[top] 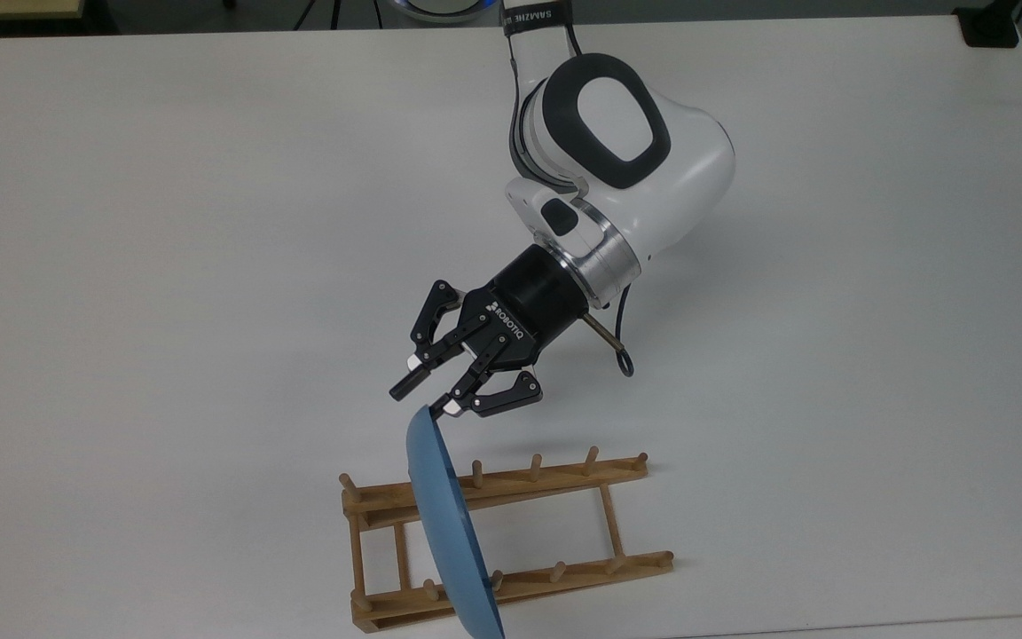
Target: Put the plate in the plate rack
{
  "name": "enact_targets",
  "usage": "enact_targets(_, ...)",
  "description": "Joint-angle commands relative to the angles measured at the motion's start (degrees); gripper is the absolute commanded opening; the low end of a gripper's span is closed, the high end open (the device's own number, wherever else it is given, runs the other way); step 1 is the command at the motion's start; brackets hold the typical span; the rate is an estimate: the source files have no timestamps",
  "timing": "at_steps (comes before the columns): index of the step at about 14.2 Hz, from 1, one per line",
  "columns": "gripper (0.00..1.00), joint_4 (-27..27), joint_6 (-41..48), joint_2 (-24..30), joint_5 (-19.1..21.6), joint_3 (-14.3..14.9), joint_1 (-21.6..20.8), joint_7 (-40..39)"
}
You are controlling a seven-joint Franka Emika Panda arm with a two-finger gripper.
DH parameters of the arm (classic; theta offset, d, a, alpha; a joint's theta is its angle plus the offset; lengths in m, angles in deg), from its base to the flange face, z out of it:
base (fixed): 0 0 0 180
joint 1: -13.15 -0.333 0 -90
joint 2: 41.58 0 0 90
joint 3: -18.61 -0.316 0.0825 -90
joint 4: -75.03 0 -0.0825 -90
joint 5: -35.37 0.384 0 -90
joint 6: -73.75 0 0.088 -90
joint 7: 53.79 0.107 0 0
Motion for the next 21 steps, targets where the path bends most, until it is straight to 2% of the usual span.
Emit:
enact_targets(1, 0.89, -0.8, 0.9, 1.1, -0.2, 0.5, 0.0, 1.3)
enact_targets(2, 1.00, -0.7, 0.9, 1.3, 0.6, 0.4, 0.2, 0.9)
enact_targets(4, 1.00, -0.5, 0.7, 3.3, 4.6, 0.4, 0.4, 0.7)
enact_targets(6, 1.00, -0.4, 0.6, 6.5, 10.2, -1.0, 1.4, -2.0)
enact_targets(8, 1.00, -0.4, 0.7, 10.6, 21.6, -2.3, 2.2, -10.6)
enact_targets(9, 1.00, -0.4, 0.9, 12.6, 28.8, -2.3, 2.3, -16.6)
enact_targets(14, 1.00, -1.2, 1.8, 20.3, 57.4, -2.3, 5.0, -43.2)
enact_targets(17, 1.00, -4.0, 6.6, 25.7, 70.5, -2.3, 7.9, -54.7)
enact_targets(18, 1.00, -4.0, 10.3, 27.2, 74.8, -2.3, 8.7, -60.0)
enact_targets(19, 1.00, -4.2, 16.9, 29.7, 80.1, -2.3, 10.3, -68.8)
enact_targets(21, 1.00, -5.0, 23.8, 32.8, 83.7, -2.3, 12.1, -78.6)
